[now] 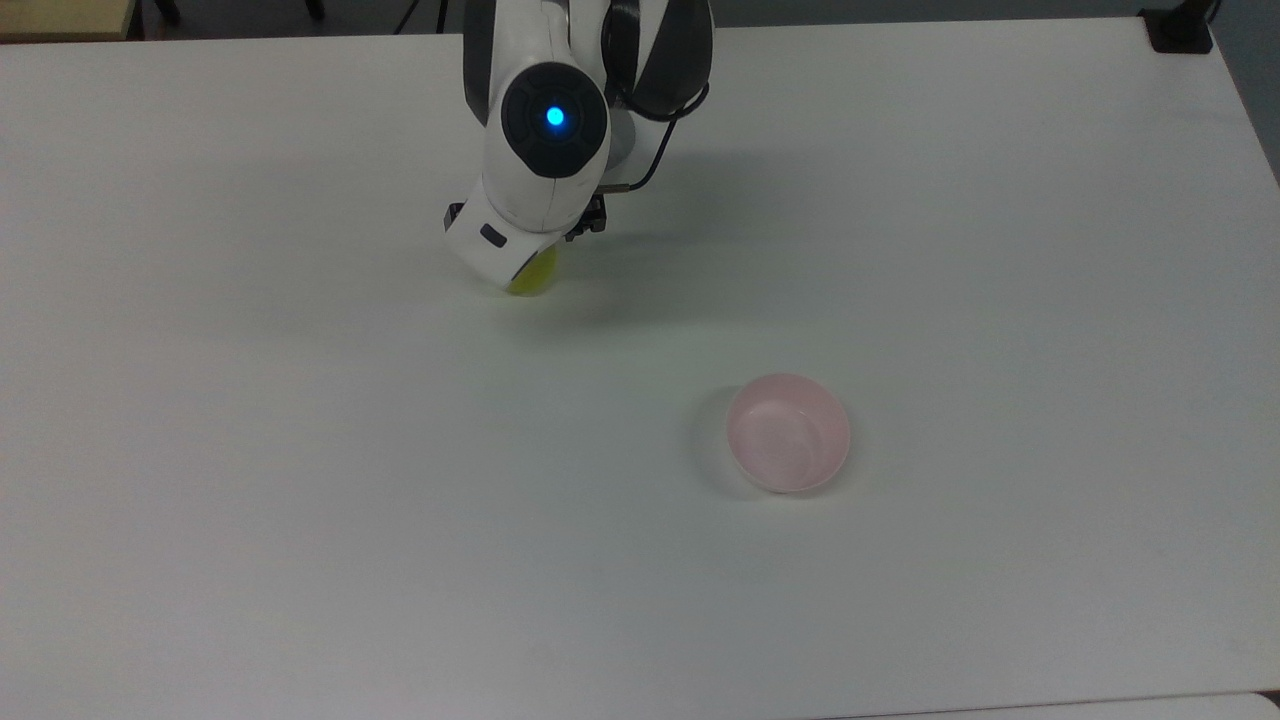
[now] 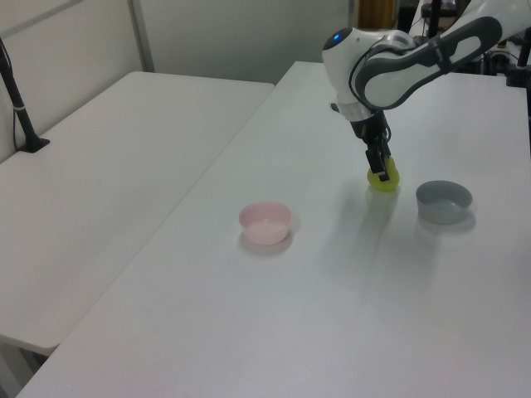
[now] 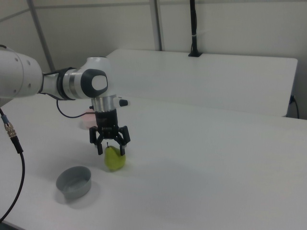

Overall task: Place the pear in the bowl
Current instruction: 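Lower the gripper around the pear and close on it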

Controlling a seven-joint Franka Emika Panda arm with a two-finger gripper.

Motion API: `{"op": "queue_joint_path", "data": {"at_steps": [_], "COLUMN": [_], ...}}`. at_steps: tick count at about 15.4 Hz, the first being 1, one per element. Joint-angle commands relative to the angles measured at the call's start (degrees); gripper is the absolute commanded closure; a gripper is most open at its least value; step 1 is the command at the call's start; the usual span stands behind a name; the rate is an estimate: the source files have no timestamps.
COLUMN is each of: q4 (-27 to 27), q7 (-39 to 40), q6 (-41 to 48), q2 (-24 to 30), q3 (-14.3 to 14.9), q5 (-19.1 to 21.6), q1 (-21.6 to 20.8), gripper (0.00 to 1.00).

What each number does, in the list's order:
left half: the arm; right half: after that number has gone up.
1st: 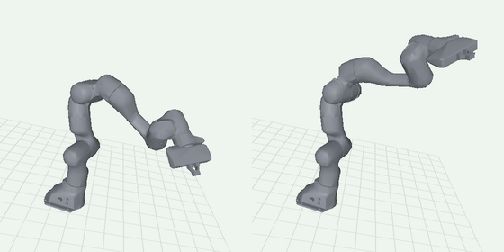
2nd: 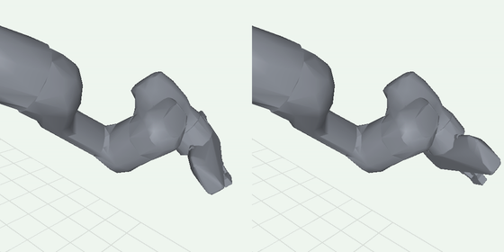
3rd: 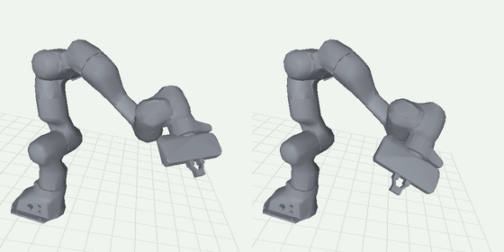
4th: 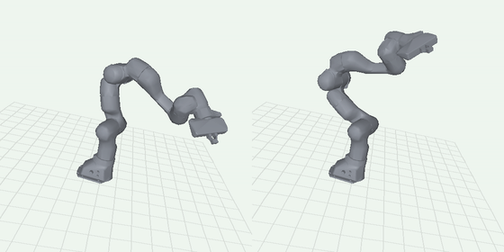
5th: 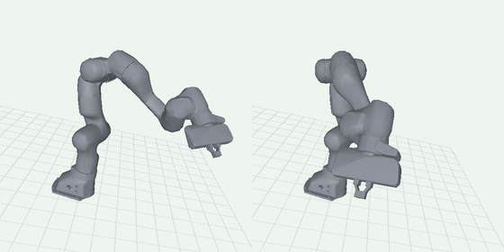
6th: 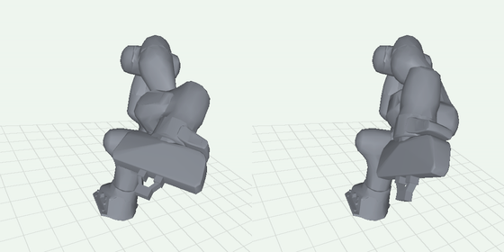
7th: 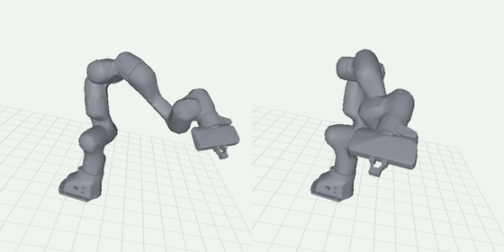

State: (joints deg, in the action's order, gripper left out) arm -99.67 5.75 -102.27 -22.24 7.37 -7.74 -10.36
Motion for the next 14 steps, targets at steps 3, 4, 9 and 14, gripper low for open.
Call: {"op": "queue_joint_path", "data": {"at_steps": [3, 4, 9, 14], "q4": [-0.79, -0.79, -0.88, -0.61], "q7": [-0.22, -0.22, -0.48, -0.04], "q6": [-1.88, -2.06, -3.46, -2.85], "q2": [-1.66, -1.75, -1.84, -0.53], "q3": [0.45, 0.45, 0.45, 0.45], "q5": [-2.1, -2.19, -2.28, -2.1], "q1": [-0.53, -0.62, -0.62, -0.62], "gripper": [0.0, 0.0, 0.47, 0.7]}}
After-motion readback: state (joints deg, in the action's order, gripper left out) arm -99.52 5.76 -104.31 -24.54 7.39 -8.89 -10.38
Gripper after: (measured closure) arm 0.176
